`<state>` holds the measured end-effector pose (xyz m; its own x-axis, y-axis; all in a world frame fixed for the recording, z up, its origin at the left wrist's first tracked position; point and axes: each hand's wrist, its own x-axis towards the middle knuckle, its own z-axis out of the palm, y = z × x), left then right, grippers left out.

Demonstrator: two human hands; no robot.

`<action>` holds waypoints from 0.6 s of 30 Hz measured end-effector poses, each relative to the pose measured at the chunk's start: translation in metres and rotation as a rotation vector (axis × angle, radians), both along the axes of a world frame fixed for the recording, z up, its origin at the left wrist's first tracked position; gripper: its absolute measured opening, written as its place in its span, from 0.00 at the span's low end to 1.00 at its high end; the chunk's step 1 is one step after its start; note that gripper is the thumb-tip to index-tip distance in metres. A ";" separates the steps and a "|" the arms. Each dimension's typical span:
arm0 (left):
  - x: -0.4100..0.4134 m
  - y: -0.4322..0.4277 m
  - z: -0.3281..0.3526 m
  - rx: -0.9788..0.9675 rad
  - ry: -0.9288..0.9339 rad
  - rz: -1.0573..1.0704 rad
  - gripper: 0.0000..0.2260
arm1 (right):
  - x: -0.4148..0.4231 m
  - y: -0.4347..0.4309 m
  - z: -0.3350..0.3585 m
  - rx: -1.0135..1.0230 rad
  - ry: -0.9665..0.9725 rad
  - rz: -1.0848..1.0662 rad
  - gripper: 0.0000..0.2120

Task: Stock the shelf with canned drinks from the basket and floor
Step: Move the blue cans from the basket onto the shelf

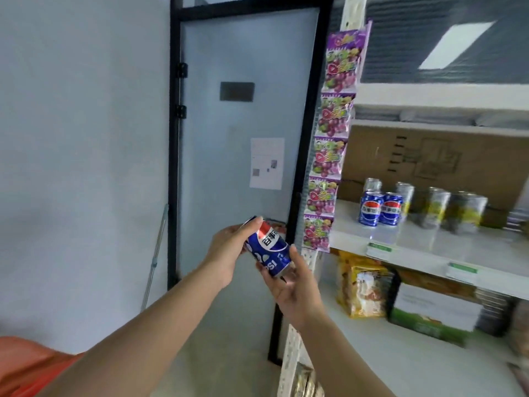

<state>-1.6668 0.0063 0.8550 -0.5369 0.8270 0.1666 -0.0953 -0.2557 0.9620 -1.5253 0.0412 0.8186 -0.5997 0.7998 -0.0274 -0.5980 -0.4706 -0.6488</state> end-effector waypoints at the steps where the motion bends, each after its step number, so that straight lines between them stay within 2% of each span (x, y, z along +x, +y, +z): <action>1: 0.018 0.009 0.006 0.004 0.029 -0.019 0.14 | 0.021 0.006 0.005 0.012 -0.002 -0.004 0.20; 5: 0.086 0.043 0.025 0.031 0.154 -0.187 0.14 | 0.098 0.030 0.017 0.071 -0.054 -0.022 0.25; 8: 0.132 0.069 0.038 0.026 0.187 -0.289 0.24 | 0.150 0.048 0.024 0.085 -0.062 -0.071 0.24; 9: 0.143 0.077 0.041 0.019 0.206 -0.316 0.24 | 0.162 0.053 0.026 0.088 -0.065 -0.080 0.25; 13: 0.176 0.112 0.052 0.011 0.320 -0.427 0.13 | 0.205 0.080 0.032 0.151 -0.149 -0.120 0.27; 18: 0.195 0.165 0.066 0.035 0.454 -0.577 0.23 | 0.237 0.119 0.032 0.343 -0.380 -0.175 0.24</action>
